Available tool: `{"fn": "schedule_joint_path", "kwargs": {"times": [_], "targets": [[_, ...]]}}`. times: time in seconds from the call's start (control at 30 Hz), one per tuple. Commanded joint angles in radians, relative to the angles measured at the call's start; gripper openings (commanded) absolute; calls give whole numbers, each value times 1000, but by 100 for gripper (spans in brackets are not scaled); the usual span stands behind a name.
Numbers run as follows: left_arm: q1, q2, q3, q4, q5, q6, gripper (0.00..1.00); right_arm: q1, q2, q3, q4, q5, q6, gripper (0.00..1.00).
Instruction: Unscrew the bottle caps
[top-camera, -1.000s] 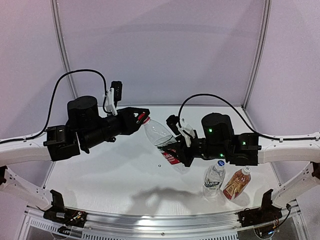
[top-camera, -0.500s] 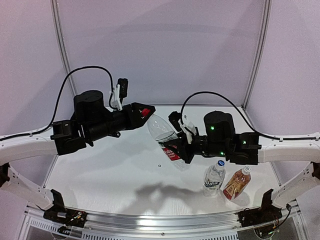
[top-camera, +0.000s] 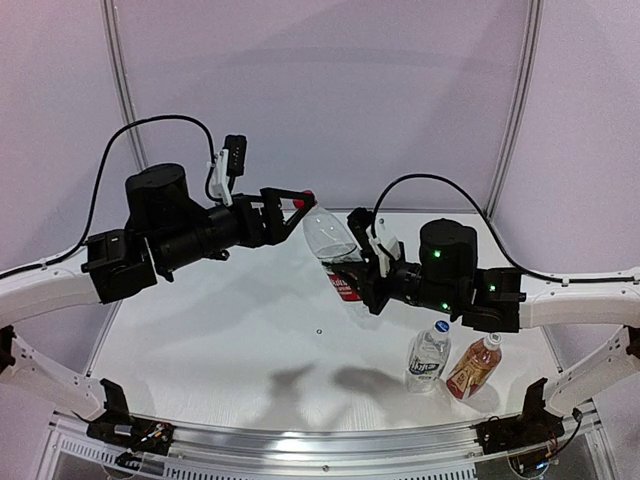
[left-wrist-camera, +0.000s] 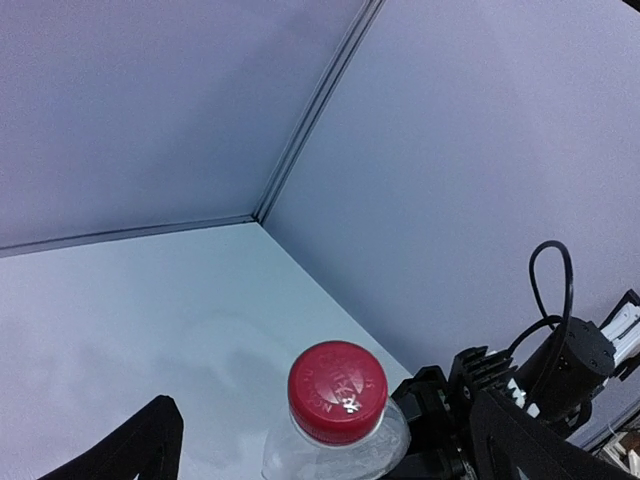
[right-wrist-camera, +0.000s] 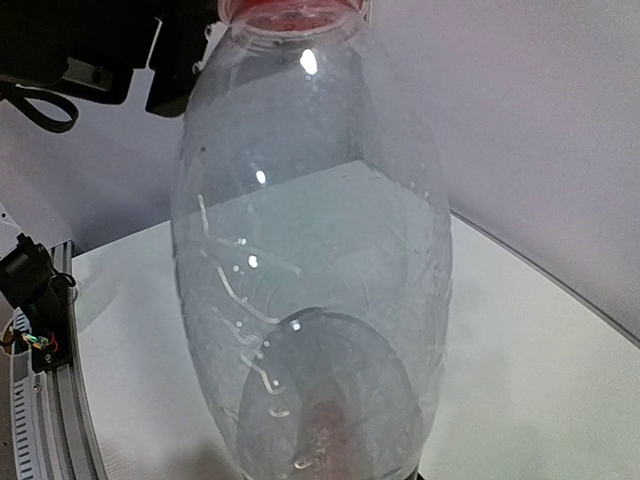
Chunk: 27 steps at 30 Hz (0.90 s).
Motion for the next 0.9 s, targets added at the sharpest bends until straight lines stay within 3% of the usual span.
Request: {"fn": "schedule_joint_path", "kwargs": {"times": [0.0, 0.07, 0.23, 0.43, 0.57, 0.87], "targets": [[9, -99, -16, -37, 52, 201, 99, -8, -8, 18, 1, -34, -11, 12], [18, -140, -38, -45, 165, 313, 99, -17, -20, 5, 7, -124, -11, 12], [27, -195, -44, -76, 305, 421, 99, -41, -57, -19, 13, -445, -20, 12], [94, -207, -94, 21, 560, 383, 91, -74, -95, -42, 40, -680, -21, 12], [97, -172, -98, 73, 638, 368, 84, -76, -105, -40, 24, -733, -32, 12], [83, -110, -82, 149, 762, 338, 84, -76, -93, -38, 26, -701, 1, 13]]}}
